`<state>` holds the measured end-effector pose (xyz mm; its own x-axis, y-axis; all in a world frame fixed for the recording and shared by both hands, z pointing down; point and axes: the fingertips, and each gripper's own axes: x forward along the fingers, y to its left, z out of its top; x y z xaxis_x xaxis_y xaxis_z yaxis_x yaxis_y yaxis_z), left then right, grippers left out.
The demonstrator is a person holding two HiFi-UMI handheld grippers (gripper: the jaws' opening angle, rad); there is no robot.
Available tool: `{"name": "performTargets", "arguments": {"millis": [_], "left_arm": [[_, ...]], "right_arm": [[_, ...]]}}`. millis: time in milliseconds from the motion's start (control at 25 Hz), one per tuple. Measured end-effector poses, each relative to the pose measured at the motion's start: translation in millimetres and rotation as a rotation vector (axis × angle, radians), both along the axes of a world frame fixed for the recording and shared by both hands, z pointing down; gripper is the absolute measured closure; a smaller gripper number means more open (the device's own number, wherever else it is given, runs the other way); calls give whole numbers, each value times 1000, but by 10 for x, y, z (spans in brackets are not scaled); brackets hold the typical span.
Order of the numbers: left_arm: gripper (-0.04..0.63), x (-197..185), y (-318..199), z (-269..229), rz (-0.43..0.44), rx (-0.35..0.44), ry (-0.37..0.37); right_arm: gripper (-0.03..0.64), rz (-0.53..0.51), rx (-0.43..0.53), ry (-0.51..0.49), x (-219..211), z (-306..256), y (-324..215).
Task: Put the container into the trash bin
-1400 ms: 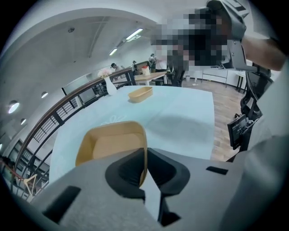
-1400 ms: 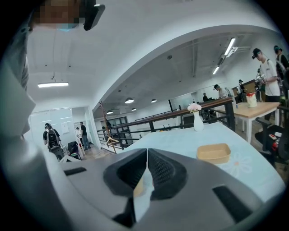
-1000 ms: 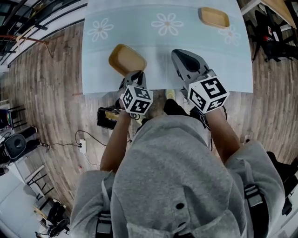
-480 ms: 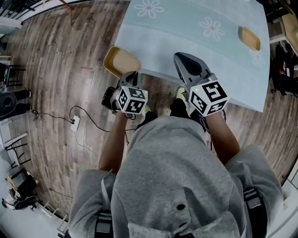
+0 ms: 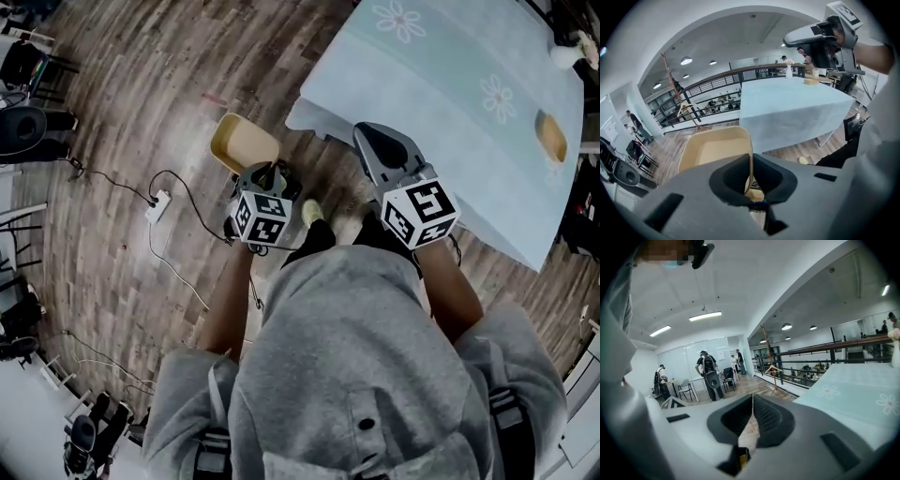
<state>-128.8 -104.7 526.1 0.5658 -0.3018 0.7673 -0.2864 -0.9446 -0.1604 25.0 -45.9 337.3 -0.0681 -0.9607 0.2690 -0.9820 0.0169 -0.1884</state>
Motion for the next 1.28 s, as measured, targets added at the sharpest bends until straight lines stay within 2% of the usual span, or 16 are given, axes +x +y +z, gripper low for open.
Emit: {"name": "performTargets", "arguments": {"millis": [200,520,760,1000,1040,1120,1280], "left_arm": [[563,-432,15,380,-28,-61,-43],[563,-720,138,830,-61,-141,-67],[561,-844,100,1081,-46,-146,-92],[561,-873,-12,1203,-70,-151,-97],[549,-878,-24,1221,-79,-164,-97],[478,-880,-32,1250,-98,-199,-92],[471,-896,-32,1248,-102,-217,-86]], "right_arm": [[588,-51,-54,-2,-264,136,-193],[588,-134,-169,22,-611,438,-277],[588,-163,-220,42,-739,585,-319],[588,-191,-241,57,-789,620,-372],[588,-200,-241,57,-799,621,-380],[588,-213,-241,56,-807,629,-403],[588,-210,-234,59,-800,628,-420]]}}
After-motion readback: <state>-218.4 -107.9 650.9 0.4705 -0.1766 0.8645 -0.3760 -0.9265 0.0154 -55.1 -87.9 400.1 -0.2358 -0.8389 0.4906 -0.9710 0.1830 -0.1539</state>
